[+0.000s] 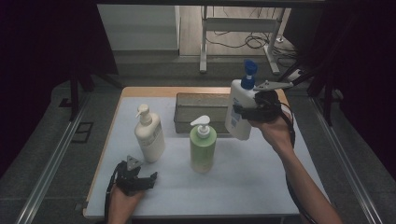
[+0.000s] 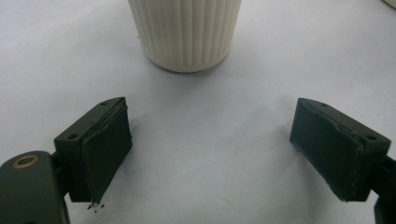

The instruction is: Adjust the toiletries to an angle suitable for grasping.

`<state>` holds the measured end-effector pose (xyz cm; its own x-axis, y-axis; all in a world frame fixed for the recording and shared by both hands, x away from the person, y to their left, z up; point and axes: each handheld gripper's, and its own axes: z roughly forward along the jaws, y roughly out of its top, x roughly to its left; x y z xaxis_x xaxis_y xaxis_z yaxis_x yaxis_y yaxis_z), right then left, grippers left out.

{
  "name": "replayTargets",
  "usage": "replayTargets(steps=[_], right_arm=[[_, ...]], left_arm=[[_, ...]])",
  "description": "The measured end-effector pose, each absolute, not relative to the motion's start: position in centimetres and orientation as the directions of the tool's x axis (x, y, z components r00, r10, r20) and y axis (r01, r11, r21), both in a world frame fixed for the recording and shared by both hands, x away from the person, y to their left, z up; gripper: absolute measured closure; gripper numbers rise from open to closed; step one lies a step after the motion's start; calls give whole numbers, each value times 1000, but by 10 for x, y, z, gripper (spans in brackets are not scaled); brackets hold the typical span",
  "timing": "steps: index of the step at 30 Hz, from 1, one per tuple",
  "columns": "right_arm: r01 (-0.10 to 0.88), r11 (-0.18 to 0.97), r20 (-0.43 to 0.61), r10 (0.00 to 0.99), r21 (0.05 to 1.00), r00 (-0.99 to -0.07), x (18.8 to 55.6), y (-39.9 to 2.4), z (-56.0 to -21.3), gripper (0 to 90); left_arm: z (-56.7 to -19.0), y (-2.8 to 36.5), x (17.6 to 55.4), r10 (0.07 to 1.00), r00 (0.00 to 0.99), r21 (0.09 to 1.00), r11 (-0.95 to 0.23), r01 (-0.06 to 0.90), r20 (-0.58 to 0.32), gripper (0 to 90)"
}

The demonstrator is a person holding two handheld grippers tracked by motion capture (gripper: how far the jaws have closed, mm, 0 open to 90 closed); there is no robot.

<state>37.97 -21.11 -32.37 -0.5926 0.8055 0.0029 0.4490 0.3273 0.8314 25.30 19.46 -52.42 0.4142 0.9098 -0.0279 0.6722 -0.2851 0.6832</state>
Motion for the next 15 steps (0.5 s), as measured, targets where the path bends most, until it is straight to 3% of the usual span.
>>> replayTargets(steps=[15], right_arm=[[445,314,6,812,839,-584,405,-181,-326,398]], left_arm=[[-524,195,253,910,414,683,-285,672,-28,121]])
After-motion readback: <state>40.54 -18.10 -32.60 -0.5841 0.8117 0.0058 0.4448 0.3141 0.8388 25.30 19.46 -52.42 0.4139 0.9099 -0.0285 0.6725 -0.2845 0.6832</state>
